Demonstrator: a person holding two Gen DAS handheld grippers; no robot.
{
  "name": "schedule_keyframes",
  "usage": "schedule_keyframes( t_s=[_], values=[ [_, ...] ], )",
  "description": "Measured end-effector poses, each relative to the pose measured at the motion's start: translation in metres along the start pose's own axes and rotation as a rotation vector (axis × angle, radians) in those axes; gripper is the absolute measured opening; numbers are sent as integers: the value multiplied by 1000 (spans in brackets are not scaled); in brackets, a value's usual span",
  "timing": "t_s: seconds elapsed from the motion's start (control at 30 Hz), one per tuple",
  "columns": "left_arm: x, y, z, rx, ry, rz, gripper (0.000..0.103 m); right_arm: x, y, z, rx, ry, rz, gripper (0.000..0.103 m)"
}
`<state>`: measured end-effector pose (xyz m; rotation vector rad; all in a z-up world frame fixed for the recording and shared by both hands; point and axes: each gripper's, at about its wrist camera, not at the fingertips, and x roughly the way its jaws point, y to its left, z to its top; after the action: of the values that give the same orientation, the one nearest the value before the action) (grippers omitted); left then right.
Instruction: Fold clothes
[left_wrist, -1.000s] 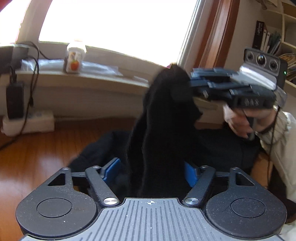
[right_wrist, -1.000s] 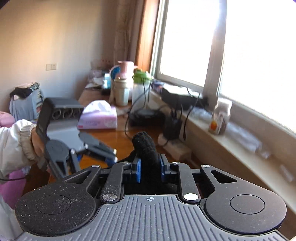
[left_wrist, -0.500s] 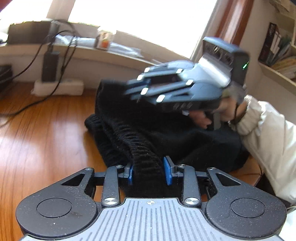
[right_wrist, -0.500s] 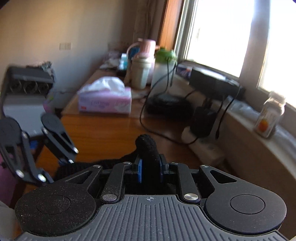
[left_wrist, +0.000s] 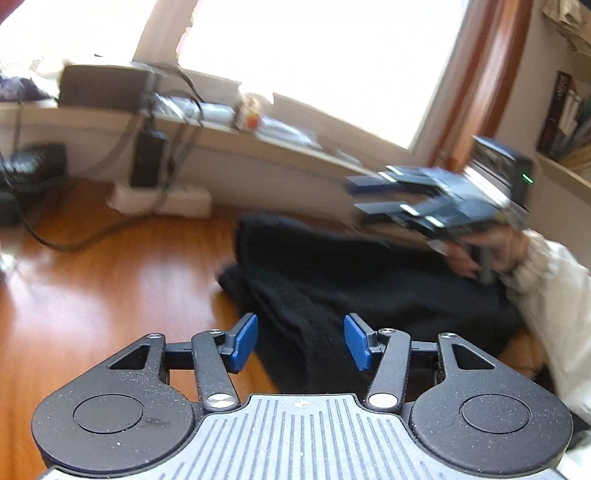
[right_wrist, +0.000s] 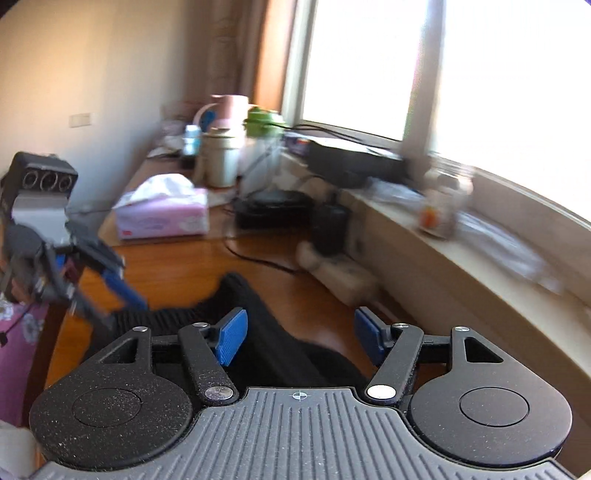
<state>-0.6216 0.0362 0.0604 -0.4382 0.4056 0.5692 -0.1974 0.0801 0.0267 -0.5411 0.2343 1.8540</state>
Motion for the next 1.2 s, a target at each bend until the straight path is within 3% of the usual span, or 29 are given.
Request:
schedule_keyframes(
  t_s=[0.1, 0.2, 0.27, 0.37, 0.47, 0.6, 0.83, 0.97, 1.07, 1.13, 1.2],
  values=[
    [0, -4, 11, 15, -36, 45, 56, -22, -14, -19, 27, 57, -48, 59],
    [7, -12, 22, 48, -53, 72, 39, -41, -24, -40, 61, 116, -86, 53],
    [22, -23, 29, 91, -38, 70, 30, -44, -23, -49, 72, 132, -84, 42],
    [51, -31, 33, 140, 29, 89, 25, -46, -19, -61, 80, 152, -83, 42],
    [76, -25, 30, 188, 101, 218, 16, -48, -15, -73, 88, 171, -81, 42],
    [86, -4, 29, 138, 118, 225, 3, -51, -9, -89, 99, 197, -80, 45],
    [106, 11, 41, 175, 121, 299, 3, -38, -7, -97, 175, 177, -107, 45],
    [120, 28, 58, 144, 131, 314, 3, -23, -6, -90, 193, 168, -146, 45],
    [121, 28, 68, 143, 128, 327, 3, -19, -3, -84, 177, 168, -191, 52],
    [112, 19, 70, 162, 101, 322, 15, -28, -4, -83, 181, 151, -203, 53],
    [102, 4, 69, 194, 60, 295, 21, -43, -6, -82, 191, 120, -206, 53]
  ],
)
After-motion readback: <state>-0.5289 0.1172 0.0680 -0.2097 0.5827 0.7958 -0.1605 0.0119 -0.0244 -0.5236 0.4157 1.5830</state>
